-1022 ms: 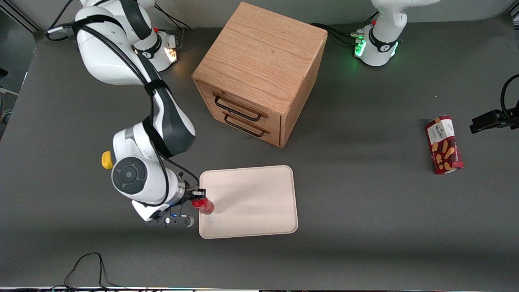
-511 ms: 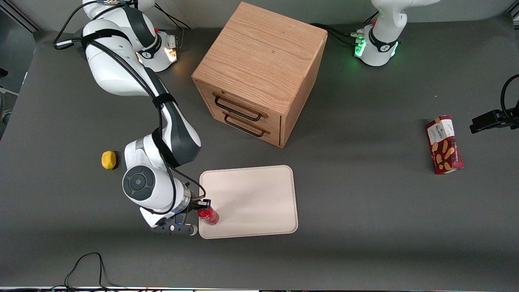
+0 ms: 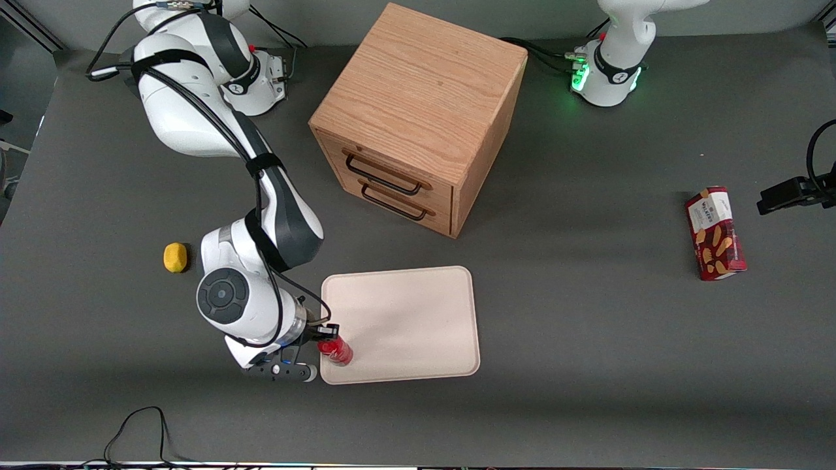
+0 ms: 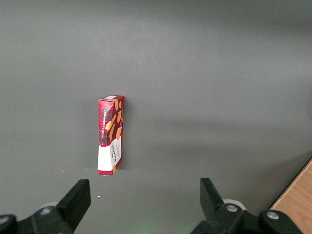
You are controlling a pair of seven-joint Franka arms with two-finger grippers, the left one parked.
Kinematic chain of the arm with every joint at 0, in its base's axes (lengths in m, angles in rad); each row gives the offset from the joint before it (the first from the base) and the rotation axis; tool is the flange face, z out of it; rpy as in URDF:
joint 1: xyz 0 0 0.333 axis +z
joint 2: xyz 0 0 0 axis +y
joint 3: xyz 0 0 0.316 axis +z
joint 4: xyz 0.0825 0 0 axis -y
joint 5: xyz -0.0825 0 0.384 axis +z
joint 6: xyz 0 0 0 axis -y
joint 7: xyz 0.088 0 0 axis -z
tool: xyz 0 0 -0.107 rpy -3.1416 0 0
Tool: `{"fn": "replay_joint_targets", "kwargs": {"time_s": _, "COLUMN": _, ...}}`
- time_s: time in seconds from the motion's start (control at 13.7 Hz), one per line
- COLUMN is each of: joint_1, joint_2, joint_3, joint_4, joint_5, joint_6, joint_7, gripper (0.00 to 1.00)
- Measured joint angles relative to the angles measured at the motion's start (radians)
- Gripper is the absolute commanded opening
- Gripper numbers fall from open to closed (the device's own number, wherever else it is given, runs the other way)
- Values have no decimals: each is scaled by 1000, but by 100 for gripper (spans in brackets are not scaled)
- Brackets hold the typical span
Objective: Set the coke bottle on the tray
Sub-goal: 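Lower the bottle onto the tray's corner and open the right gripper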
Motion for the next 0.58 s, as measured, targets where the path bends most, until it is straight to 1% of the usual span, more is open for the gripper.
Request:
{"fn": "replay_joint_targets", "kwargs": {"time_s": 0.07, "joint_1": 0, "joint_2": 2, "joint_3": 0, "joint_4": 0, "joint_5": 0, "joint_6": 1, "joint_7": 0, "gripper": 59}}
{"fn": "replay_joint_targets", "kwargs": {"time_s": 0.15, "joint_1": 0, "joint_2": 2, "joint_3": 0, "joint_4": 0, "joint_5": 0, "joint_6": 2, "joint_7": 0, "gripper": 100}}
{"fn": "replay_joint_targets", "kwargs": {"time_s": 0.58, "joint_1": 0, "joint_2": 3, "joint_3": 0, "joint_4": 0, "joint_5": 0, "joint_6": 3, "joint_7": 8, "gripper": 100}}
